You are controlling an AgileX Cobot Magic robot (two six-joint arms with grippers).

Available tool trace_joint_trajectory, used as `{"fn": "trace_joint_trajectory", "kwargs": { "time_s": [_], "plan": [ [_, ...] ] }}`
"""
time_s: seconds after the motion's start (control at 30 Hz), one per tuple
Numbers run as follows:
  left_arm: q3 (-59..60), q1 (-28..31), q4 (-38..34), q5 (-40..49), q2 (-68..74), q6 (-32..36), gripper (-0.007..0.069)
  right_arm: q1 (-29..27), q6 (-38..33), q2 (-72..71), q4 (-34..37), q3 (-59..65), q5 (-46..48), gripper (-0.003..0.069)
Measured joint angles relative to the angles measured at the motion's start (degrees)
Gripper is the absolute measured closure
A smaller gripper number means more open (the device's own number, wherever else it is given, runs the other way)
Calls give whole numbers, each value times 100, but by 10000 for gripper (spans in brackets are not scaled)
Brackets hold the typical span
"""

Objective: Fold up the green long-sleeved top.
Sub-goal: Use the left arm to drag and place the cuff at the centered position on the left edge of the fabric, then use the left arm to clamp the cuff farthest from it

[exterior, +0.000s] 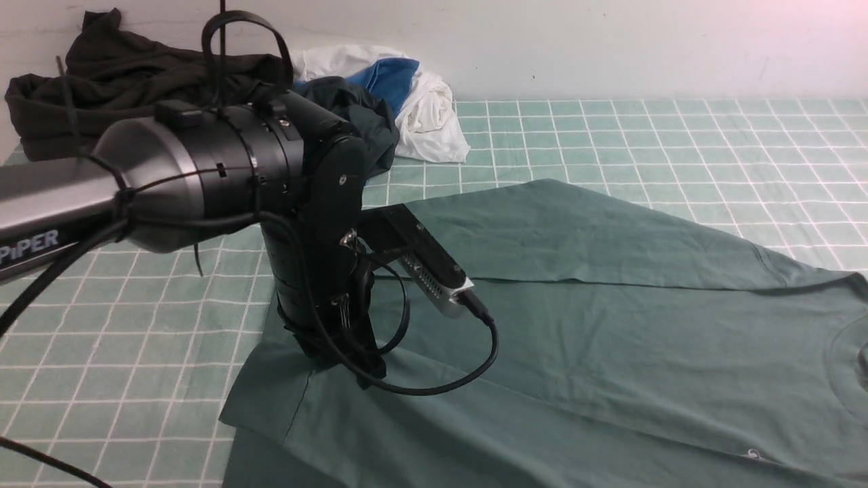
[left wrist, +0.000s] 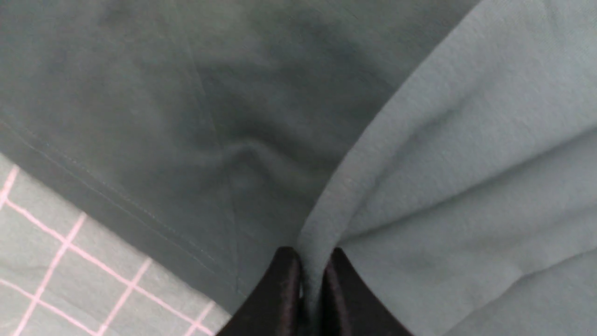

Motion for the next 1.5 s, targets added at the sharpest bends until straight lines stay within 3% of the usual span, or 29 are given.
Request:
{"fn": "trace_joint_trajectory", "kwargs": {
  "time_s": [0.2, 0.4, 0.5, 0.67, 0.83, 1.0, 1.13, 1.33, 1.5],
  "plan": [
    [-472, 195, -10, 5, 570, 0, 596, 0, 44, 0, -49, 0, -134, 662],
    [-658, 252, 153, -40, 1028, -524, 552, 0, 46, 0, -49, 0, -153, 660],
    [-677, 252, 412, -73, 1092, -923, 489, 0, 51, 0, -49, 0, -157, 659],
    [-851, 359, 883, -129, 1091, -1778, 307, 0, 58, 0, -49, 0, -185, 659],
    [-1173, 795, 668, -136, 1149, -1897, 186, 0, 28, 0, -97, -81, -289, 659],
    [-1600, 1397, 262, -295, 1421, -1897, 173, 0, -3, 0, -251, -492, -456, 659],
    [-1925, 1889, -281, -973, 1783, -1897, 173, 0, -3, 46, -325, -834, -810, 659],
    [-2010, 1976, -560, -1763, 2173, -1897, 173, 0, 46, 420, -324, -941, -835, 659],
    [-2010, 1976, -602, -1892, 2312, -1897, 174, 0, 91, 779, -200, -941, -765, 659]
  ]
}}
